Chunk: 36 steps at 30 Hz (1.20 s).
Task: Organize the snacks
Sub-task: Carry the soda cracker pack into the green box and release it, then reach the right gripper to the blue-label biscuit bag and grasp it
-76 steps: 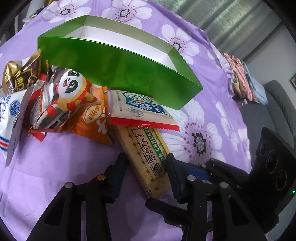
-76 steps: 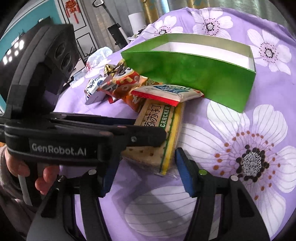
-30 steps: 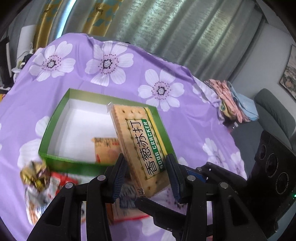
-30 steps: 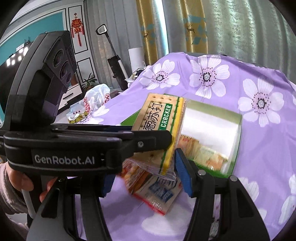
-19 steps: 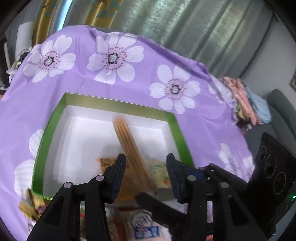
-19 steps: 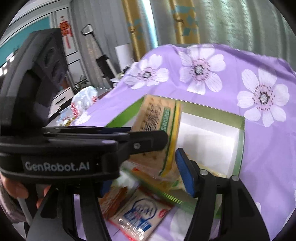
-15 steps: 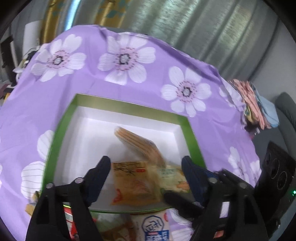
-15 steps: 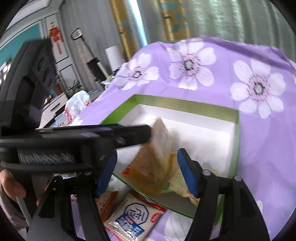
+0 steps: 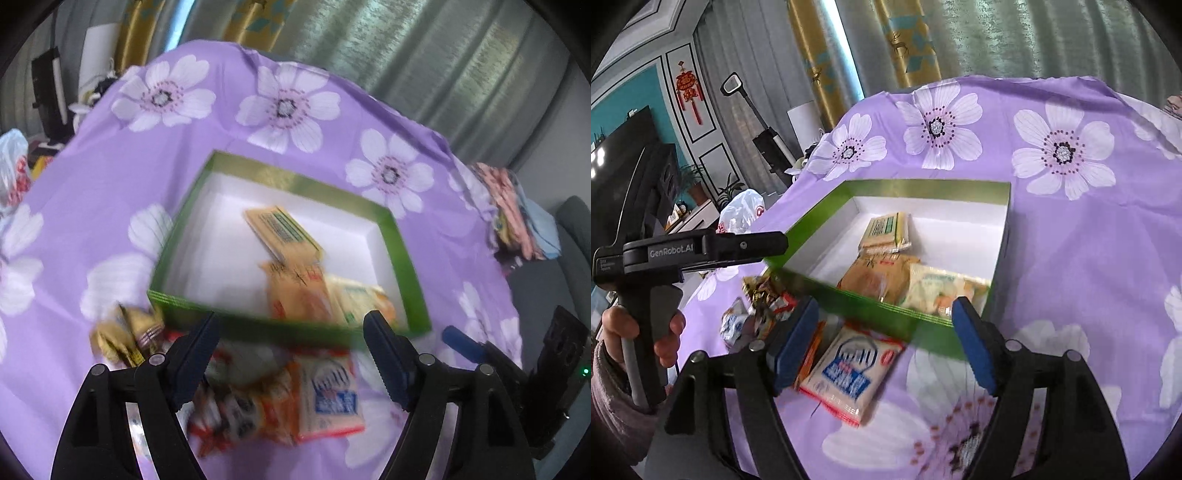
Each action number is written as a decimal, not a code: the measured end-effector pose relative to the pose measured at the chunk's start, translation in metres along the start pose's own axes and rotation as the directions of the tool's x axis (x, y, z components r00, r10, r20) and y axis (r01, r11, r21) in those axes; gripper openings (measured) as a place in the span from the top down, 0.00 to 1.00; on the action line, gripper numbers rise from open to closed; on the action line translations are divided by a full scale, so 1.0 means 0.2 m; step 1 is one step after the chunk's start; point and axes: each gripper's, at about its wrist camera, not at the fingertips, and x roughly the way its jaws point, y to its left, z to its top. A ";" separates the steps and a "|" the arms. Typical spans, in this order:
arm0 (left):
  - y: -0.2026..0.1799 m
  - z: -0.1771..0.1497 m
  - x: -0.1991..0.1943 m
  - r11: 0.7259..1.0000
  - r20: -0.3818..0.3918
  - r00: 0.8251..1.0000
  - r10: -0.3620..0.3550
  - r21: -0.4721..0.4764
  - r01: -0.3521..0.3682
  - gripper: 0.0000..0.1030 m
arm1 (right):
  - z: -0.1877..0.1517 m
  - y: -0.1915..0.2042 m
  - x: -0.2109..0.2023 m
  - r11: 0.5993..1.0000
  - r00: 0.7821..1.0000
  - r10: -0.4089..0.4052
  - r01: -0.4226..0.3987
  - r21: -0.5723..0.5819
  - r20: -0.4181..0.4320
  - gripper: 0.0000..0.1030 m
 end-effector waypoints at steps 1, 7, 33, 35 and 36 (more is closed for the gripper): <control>-0.01 -0.03 0.00 1.000 -0.007 1.000 -0.022 0.002 0.022 0.23 | -0.03 0.02 -0.02 1.000 1.000 -0.001 0.001 0.001 -0.005 0.26; -0.10 -0.20 0.03 0.959 -0.113 0.958 -0.265 0.075 0.274 0.23 | -0.19 0.08 -0.08 1.000 0.999 -0.011 0.011 -0.003 -0.050 0.26; -0.11 -0.32 0.35 0.988 -0.274 0.953 -0.130 0.046 0.148 0.23 | -0.36 0.10 0.12 0.999 0.986 0.052 -0.052 0.007 -0.160 0.26; -0.12 -0.31 0.35 0.989 -0.265 0.956 -0.125 0.045 0.142 0.23 | -0.35 0.09 0.15 0.998 0.983 0.057 -0.056 0.010 -0.173 0.26; -0.11 -0.31 0.35 0.989 -0.262 0.956 -0.128 0.040 0.143 0.23 | -0.35 0.09 0.17 0.998 0.982 0.064 -0.063 0.013 -0.177 0.26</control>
